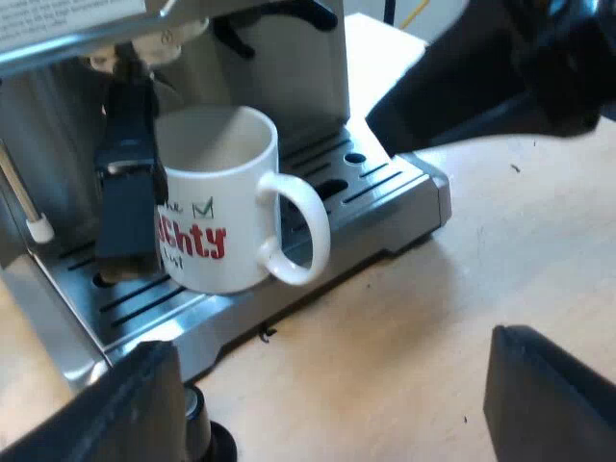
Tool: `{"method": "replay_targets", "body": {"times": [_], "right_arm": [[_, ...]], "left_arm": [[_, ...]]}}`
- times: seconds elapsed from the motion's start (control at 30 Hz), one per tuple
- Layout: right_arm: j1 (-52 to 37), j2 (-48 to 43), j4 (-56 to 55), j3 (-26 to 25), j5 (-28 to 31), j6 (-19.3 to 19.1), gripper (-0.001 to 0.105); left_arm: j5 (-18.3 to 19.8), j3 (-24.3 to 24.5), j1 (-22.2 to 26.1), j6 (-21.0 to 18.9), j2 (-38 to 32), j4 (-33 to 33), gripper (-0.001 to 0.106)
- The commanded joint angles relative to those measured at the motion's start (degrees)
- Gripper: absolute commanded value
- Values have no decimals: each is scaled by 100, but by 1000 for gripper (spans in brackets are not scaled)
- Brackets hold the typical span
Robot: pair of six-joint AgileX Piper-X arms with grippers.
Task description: Place mug into machine
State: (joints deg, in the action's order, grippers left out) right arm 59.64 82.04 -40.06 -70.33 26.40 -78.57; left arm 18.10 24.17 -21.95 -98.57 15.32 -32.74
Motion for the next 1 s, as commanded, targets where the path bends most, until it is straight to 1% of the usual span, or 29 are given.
{"method": "replay_targets", "body": {"times": [0.03, 0.2, 0.27, 0.37, 0.47, 0.53, 0.6, 0.63, 0.73, 0.83, 0.93, 1.0], "right_arm": [[5, -6, 310, -13, 46, -55, 52], [-9, 317, 410, -13, 101, -55, 52], [-9, 454, 551, -13, 268, -55, 52], [-9, 572, 685, -13, 335, -55, 51], [-150, 830, 811, -13, 289, -121, 34], [-252, 888, 797, -13, 289, -117, 30], [-356, 931, 810, -13, 217, -157, 30], [-429, 945, 830, -13, 80, -224, 30], [-561, 1015, 948, -13, -37, -406, 30], [-647, 1121, 1106, -13, -331, -464, 30], [-670, 1268, 1295, -13, -342, -570, 30], [-681, 1335, 1342, -13, -342, -568, 30]], "left_arm": [[19, 40, 15, -55, -34, -2, 66], [19, 40, 15, -55, -34, -2, 66], [19, 40, 15, -55, -34, -2, 66], [19, 40, 15, -55, -34, -2, 66], [19, 40, 15, -55, -34, -2, 66], [19, 40, 15, -55, -34, -2, 66], [19, 40, 15, -55, -34, -2, 66], [19, 40, 15, -55, -34, -2, 66], [19, 40, 15, -55, -34, -2, 66], [19, 40, 15, -55, -34, -2, 66], [19, 40, 15, -55, -34, -2, 66], [19, 40, 15, -55, -34, -2, 66]]}}
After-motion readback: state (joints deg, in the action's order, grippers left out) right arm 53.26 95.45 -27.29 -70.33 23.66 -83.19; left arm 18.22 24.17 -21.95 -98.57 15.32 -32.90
